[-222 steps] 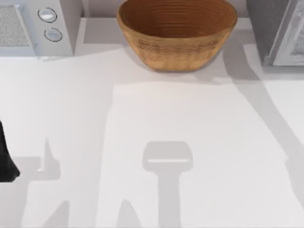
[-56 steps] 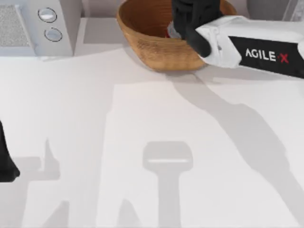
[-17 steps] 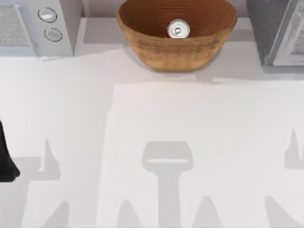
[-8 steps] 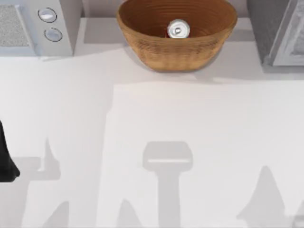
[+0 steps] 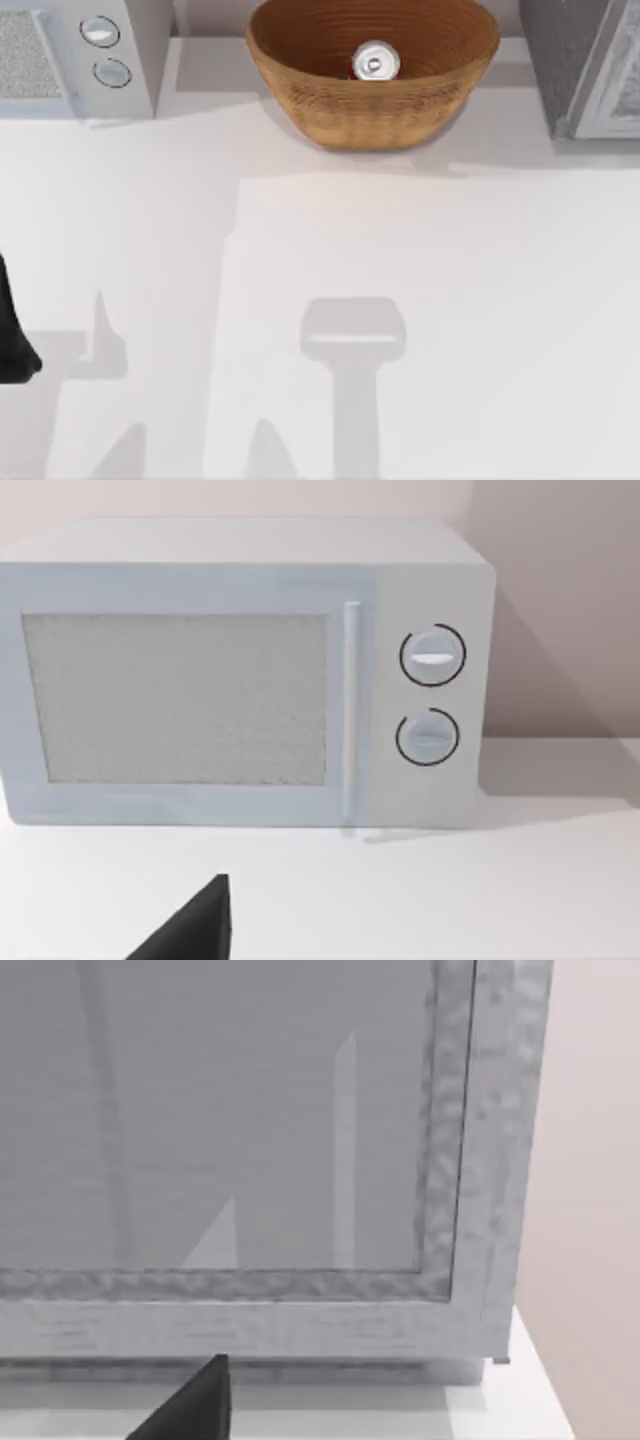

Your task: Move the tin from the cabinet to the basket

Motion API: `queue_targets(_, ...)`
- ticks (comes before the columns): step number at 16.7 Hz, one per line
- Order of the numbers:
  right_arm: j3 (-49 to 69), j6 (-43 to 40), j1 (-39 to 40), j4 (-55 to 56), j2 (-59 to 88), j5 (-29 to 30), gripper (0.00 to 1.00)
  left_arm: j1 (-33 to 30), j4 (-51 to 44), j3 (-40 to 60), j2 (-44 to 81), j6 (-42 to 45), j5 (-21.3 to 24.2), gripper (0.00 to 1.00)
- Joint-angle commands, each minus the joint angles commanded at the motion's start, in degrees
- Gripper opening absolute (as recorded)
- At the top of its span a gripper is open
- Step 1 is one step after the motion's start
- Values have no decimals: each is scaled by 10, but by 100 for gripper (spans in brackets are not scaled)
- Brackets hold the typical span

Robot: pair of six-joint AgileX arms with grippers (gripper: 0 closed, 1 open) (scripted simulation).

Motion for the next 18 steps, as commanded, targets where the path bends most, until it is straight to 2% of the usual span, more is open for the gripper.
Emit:
queue_targets(6, 0, 0, -4, 4, 6, -5, 100, 0, 0, 0, 0, 0, 0, 100)
queue_targets(10, 60, 0, -10, -55, 4, -10, 100, 0, 0, 0, 0, 0, 0, 100)
queue_targets(14, 202, -1, -22, -206, -5, -20, 100, 0, 0, 0, 0, 0, 0, 100)
queue_targets(18, 386, -1, -28, -427, -28, -25, 100, 0, 0, 0, 0, 0, 0, 100)
